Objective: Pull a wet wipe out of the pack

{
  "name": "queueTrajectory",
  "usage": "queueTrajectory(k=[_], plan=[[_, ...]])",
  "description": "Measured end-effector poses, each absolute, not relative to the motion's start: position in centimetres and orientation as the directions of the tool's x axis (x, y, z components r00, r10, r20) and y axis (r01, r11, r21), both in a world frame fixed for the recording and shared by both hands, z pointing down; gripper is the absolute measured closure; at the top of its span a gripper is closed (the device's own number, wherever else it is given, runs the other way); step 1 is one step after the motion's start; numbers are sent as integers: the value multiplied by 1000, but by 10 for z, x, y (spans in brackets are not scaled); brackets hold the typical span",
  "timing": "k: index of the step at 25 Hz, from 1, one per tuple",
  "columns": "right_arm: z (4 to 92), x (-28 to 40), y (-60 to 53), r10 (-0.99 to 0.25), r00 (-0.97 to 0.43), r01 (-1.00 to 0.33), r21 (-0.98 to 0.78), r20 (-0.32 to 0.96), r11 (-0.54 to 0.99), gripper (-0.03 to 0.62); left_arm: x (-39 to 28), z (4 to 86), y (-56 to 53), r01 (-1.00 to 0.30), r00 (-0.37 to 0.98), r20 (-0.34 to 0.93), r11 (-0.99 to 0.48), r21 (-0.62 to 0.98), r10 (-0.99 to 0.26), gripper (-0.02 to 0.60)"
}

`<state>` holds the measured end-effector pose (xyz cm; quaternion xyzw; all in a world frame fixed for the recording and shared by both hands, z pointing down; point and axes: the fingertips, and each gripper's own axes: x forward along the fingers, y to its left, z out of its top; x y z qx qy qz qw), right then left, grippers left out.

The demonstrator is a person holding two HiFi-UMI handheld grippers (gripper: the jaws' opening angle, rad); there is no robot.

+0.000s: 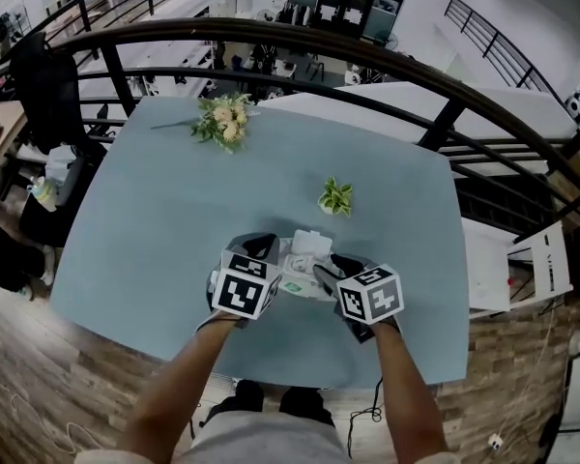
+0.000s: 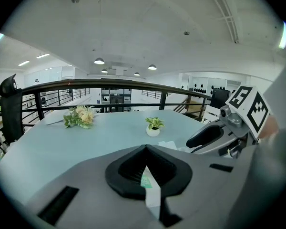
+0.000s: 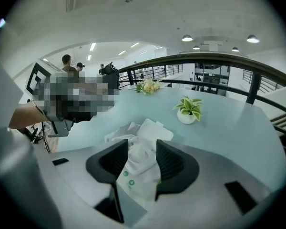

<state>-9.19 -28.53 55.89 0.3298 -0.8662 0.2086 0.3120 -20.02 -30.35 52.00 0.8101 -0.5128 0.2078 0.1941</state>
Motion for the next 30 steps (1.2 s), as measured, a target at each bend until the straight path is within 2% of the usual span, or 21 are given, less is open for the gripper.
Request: queueTrajectory(k=[18, 30], plan=[[586, -108, -286, -218, -632, -540, -220, 744, 812, 410, -206, 534, -299, -949, 305, 567, -297, 111, -765, 584], [594, -112, -287, -115, -659, -482, -300, 743, 823, 482, -223, 539, -295, -970, 243, 573, -208, 127, -783, 584]])
